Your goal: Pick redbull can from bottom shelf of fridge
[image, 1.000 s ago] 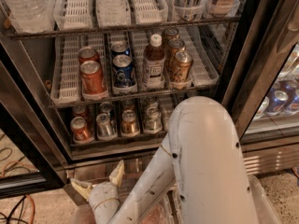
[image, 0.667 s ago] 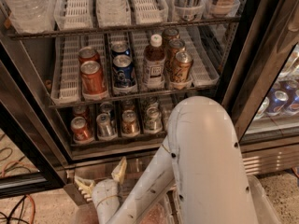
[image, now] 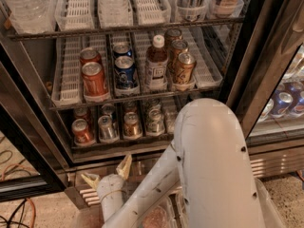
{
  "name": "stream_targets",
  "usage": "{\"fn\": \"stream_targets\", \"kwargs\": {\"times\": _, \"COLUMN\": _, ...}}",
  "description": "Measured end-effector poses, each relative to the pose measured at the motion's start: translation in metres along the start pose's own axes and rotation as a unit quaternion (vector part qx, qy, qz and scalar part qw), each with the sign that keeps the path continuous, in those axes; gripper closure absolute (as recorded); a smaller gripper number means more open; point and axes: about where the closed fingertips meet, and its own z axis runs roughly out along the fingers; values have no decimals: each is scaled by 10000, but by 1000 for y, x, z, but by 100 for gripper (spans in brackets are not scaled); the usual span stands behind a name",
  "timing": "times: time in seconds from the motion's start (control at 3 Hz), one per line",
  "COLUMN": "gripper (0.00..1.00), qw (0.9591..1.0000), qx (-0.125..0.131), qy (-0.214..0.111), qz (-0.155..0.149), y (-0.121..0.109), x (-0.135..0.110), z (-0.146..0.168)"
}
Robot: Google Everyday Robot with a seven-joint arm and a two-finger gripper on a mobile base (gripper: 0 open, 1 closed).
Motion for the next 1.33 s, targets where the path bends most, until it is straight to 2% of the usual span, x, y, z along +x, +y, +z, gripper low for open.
{"fn": "stream_targets", "kwargs": {"times": 0.33, "gripper": 0, "qw": 9999, "qx": -107, "qy": 108, "qz": -8, "y": 7, "x": 8, "z": -3}}
{"fn": "stream_targets", "kwargs": {"times": 0.67, "gripper": 0, "qw": 9998, "qx": -170, "qy": 29, "qz": -44, "y": 13, "x": 7, "z": -1}}
{"fn": "stream_targets", "kwargs": {"times": 1.33, "gripper": 0, "qw": 9988, "qx": -180, "qy": -411, "qz": -178, "y": 20, "x": -17, "z": 20}}
